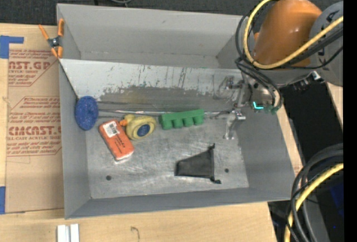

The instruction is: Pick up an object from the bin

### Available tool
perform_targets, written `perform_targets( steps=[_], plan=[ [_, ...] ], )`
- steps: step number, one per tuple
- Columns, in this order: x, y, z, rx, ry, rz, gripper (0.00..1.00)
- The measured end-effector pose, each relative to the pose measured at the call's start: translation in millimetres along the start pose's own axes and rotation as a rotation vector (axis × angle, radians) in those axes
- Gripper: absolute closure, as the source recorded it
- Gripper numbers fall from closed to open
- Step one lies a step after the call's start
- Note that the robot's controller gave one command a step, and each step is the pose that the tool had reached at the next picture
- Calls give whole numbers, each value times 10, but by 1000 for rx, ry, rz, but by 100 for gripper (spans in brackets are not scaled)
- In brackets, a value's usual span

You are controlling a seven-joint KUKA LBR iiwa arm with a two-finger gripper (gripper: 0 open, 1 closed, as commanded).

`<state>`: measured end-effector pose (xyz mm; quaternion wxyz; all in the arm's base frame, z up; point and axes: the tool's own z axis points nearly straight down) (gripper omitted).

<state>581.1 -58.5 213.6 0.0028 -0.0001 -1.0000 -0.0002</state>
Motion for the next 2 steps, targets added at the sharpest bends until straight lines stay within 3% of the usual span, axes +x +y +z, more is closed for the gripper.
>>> perform_targets(
  steps=[1, 2],
  plan=[
    [-15, 2, -48, 1, -8, -1, 0],
    [165, 96, 466, 1, -10, -106, 0]
  ],
)
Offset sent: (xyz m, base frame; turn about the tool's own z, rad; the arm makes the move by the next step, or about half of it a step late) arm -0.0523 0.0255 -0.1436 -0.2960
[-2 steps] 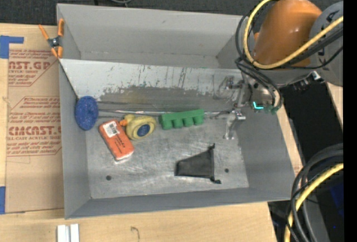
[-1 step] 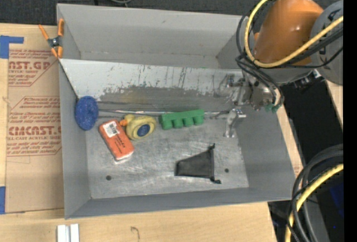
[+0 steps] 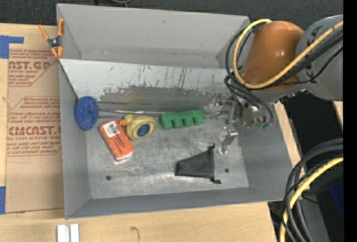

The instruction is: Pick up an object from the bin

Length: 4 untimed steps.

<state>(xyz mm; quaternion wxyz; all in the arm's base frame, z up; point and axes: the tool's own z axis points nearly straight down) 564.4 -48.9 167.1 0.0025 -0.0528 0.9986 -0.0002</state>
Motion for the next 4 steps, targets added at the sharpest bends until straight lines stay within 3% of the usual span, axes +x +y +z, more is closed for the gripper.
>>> perform_targets(
  steps=[1, 2, 3, 4],
  plan=[
    [374, 189, 144, -2, 6, -122, 0],
    [414, 195, 294, -2, 4, -266, 0],
    [553, 233, 938, -2, 2, -167, 0],
    [520, 232, 1050, 2, -9, -239, 100]
  ],
)
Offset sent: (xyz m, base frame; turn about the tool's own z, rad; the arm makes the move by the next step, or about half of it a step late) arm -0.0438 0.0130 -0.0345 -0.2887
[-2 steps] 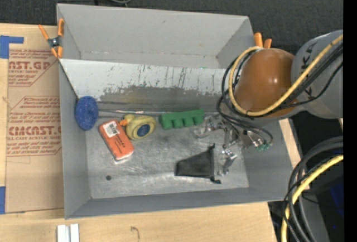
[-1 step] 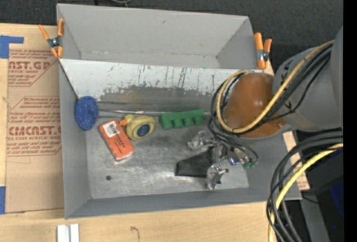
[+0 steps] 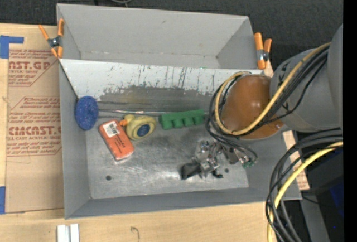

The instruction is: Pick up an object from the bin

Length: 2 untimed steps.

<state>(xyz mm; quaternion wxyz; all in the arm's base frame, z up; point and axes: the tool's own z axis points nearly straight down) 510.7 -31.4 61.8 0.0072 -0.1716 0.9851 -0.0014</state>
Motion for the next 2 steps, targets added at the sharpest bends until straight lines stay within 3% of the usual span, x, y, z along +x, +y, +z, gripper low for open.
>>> perform_targets(
  steps=[2],
  plan=[
    [-2, 1, -38, 0, 1, -14, 100]
  ],
)
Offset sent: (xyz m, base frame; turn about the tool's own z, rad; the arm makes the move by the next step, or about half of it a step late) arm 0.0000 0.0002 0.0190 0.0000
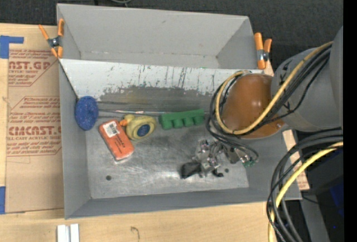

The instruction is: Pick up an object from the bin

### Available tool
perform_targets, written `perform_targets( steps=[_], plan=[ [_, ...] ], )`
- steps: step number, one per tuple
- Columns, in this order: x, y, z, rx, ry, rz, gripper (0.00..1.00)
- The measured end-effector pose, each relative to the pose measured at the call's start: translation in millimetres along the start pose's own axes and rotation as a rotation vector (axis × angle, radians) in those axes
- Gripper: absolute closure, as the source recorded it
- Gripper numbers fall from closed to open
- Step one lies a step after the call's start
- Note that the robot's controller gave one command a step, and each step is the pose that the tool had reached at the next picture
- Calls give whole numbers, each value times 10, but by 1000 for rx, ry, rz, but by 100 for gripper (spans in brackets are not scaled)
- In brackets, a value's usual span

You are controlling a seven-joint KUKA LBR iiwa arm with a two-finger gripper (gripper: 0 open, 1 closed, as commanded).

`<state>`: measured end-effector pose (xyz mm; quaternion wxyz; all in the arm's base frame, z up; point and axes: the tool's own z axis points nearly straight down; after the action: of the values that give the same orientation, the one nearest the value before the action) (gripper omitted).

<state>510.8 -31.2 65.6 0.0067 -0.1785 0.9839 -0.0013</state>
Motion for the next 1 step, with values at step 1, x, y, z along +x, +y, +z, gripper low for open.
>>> perform_targets(
  steps=[1],
  plan=[
    [-4, 1, -59, -1, 1, 2, 100]
  ],
)
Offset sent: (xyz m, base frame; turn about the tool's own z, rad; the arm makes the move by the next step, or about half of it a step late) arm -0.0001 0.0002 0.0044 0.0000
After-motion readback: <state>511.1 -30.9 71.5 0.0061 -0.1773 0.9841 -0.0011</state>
